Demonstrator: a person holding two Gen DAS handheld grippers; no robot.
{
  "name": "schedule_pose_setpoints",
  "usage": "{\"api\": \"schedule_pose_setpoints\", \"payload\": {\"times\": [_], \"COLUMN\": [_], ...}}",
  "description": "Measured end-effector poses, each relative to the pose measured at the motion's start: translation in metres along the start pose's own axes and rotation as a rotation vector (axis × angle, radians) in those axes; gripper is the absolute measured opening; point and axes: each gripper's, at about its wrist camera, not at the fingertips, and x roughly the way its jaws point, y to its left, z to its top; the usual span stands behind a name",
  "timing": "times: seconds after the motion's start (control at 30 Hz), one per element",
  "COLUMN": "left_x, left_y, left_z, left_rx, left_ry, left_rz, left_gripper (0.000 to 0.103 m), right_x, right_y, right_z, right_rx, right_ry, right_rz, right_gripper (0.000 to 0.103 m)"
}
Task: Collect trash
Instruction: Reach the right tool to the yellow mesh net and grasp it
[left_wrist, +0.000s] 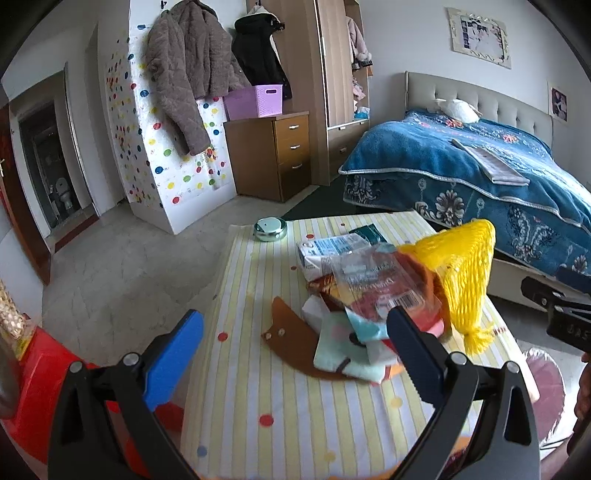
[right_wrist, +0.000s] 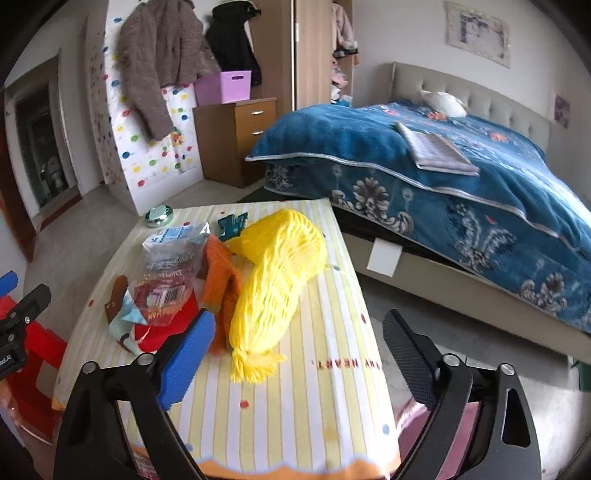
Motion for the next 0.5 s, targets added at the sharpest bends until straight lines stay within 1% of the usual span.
{"api": "schedule_pose_setpoints", "payload": {"times": [0.03, 0.07, 0.17, 0.23, 0.3, 0.37, 0.43, 0.5], "left_x": [0.004, 0.008, 0.022, 0.033, 0.043, 0.053, 0.059, 0.064], "left_y": [0.000, 0.001, 0.002, 0.002, -0.001, -0.006, -0.011, -0.017], "left_z": [0.002, 0.005, 0.013, 0.018, 0.021, 0.024, 0.025, 0.024], "left_rx": [-0.006, -0.015, -0.049, -0.064, -0.066, -0.049, -0.022, 0.010], "left_ry": [-0.001, -0.001, -0.007, 0.010, 0.034, 0.058, 0.066, 0.067], "left_rz": [-0.010, -0.019, -0.011, -0.029, -0.029, -0.026, -0.025, -0.022], "left_gripper": [0.096, 0.096, 0.096, 0.096, 0.096, 0.096, 0.096, 0.096], "right_x": [0.006, 0.013, 0.020, 0.029, 0.041, 0.051, 0.063, 0.069], "right_y": [0.001, 0.000, 0.002, 0.002, 0.001, 0.001, -0.002, -0.002], "right_z": [0.004, 0.008, 0.012, 0.018, 0.024, 0.027, 0.030, 0.031], "right_rx": [0.006, 0.013, 0.018, 0.026, 0.041, 0.053, 0.070, 0.084], "right_ry": [0.007, 0.009, 0.011, 0.012, 0.026, 0.039, 0.054, 0.058], "right_rz": [-0.001, 0.009, 0.016, 0.031, 0.037, 0.030, 0.032, 0.057], "right_gripper": [0.065, 0.065, 0.065, 0.065, 0.062, 0.053, 0.049, 0.048]}}
